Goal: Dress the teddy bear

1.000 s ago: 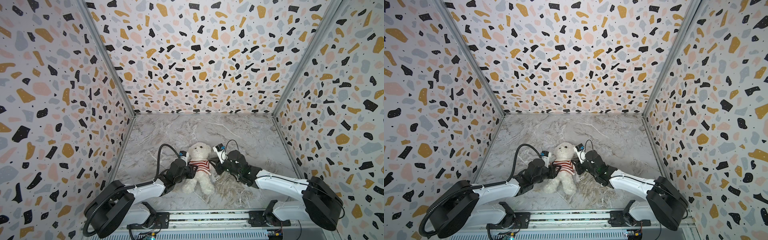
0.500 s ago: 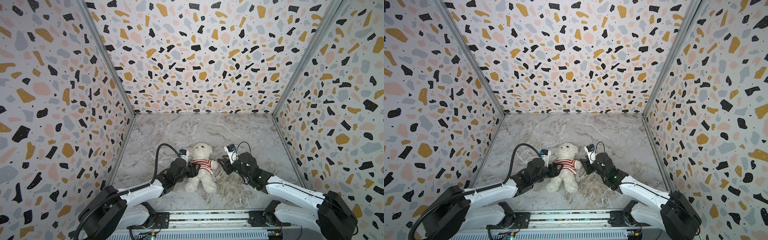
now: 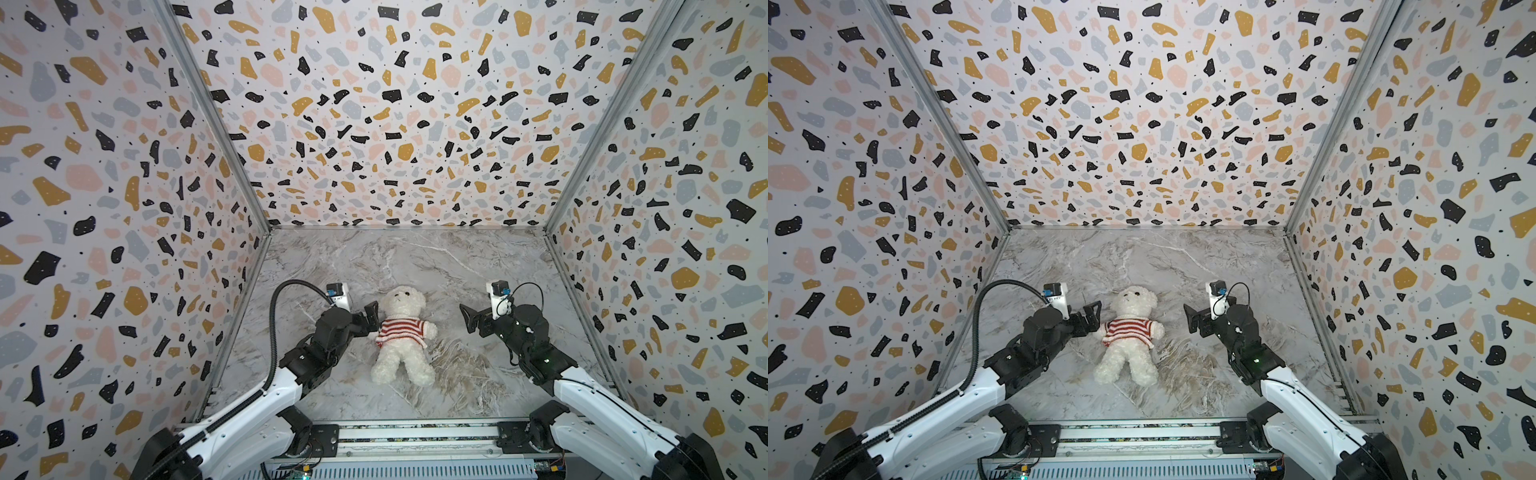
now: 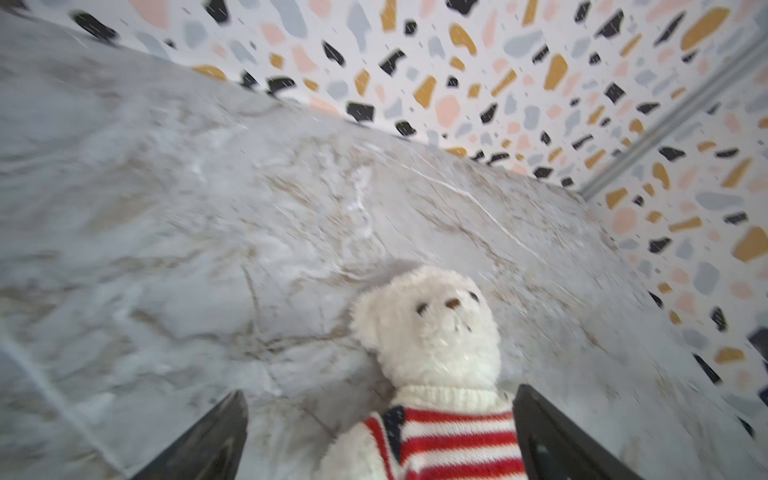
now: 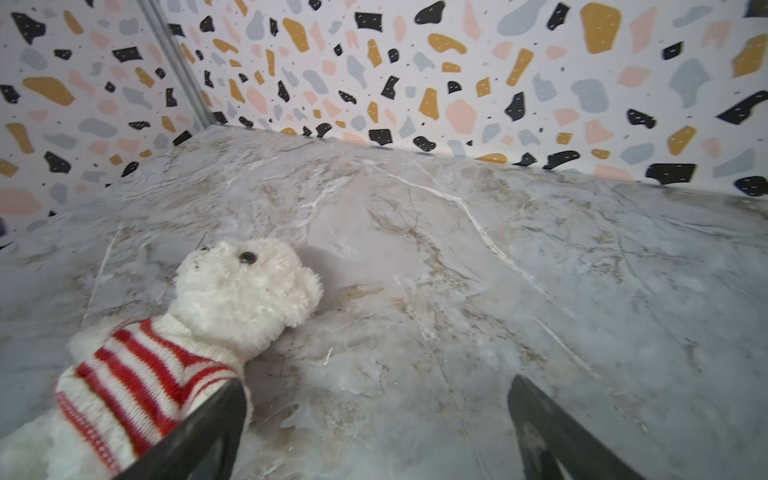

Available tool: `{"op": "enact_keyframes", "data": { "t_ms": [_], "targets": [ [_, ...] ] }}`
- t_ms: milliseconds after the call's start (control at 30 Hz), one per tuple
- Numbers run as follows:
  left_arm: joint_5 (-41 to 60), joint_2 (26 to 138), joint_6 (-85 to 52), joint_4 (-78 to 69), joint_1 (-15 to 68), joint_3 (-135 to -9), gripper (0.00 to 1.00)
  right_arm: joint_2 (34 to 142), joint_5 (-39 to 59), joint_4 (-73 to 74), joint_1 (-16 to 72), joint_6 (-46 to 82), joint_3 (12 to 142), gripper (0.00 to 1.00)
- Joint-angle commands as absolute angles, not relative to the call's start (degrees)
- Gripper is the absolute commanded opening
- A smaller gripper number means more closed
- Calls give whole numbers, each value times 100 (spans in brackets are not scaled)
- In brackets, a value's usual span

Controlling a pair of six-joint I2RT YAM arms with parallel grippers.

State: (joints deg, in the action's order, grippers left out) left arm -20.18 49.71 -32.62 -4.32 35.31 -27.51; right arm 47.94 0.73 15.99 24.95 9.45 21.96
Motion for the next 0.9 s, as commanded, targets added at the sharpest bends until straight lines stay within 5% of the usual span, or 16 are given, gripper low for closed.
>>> {"op": "enact_keyframes", "data": {
  "t_ms": [0,433,867],
  "targets": [
    [-3377,4741,-2844,-308,3394,-2865,100,4470,130,1693,2071,844,2003,99],
    [-5417,5190,-1805,-1484,2925,-2527,100,4593,-581,3171,683,1037,1144,99],
    [-5802,5731,-526,-4175,2522,-1320,100,5388,-149,4808,10,905,672,99]
  ]
}}
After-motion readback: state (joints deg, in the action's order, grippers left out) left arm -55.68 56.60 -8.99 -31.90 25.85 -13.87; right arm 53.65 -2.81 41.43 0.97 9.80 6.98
